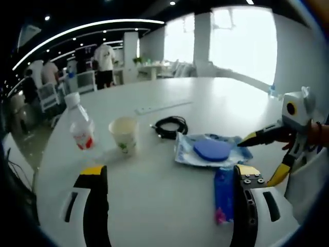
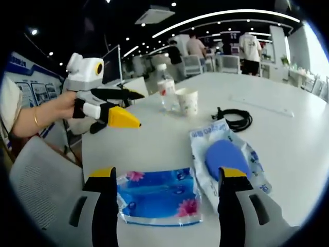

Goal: Arrange the tabletop items into an orderly group along one side of the table until the central work area is clear of visible clutter.

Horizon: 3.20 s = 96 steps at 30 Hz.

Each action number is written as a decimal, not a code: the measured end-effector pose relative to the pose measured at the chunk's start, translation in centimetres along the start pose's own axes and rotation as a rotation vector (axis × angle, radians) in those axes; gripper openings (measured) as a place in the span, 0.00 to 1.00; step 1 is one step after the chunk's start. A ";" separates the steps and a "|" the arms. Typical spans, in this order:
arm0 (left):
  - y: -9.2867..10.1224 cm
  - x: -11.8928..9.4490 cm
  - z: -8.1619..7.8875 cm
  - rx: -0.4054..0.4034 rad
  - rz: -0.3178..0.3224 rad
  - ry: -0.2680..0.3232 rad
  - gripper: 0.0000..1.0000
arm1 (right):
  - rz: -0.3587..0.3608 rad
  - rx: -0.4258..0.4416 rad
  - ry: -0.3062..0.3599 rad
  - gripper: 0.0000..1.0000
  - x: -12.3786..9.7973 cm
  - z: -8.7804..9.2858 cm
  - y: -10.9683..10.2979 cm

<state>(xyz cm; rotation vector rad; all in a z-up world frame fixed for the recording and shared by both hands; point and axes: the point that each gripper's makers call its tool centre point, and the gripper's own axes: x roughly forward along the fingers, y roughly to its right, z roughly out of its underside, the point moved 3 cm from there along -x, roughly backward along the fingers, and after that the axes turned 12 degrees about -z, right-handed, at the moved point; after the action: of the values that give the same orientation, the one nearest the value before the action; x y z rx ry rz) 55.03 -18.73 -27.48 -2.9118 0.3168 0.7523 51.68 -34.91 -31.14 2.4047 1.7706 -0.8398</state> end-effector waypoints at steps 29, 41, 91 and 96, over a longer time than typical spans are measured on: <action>0.3 -3.7 1.1 -0.005 -0.044 -0.012 0.99 | 0.095 -0.116 -0.092 0.48 1.8 2.7 0.9; -0.2 -3.8 2.3 -0.016 -0.060 -0.035 0.96 | 0.137 -0.220 -0.162 0.20 2.0 3.6 1.3; -0.1 -4.0 2.3 -0.012 -0.032 -0.024 0.92 | 0.257 0.127 -0.057 0.01 -2.8 0.3 4.1; 0.0 -4.1 2.2 -0.010 -0.024 -0.017 0.91 | 0.315 0.159 -0.072 0.01 -4.2 0.2 5.2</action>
<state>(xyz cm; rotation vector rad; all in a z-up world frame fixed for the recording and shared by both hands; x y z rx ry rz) 50.53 -17.72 -27.39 -2.9116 0.2763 0.7776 55.37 -40.43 -30.90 2.6159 1.2961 -1.0411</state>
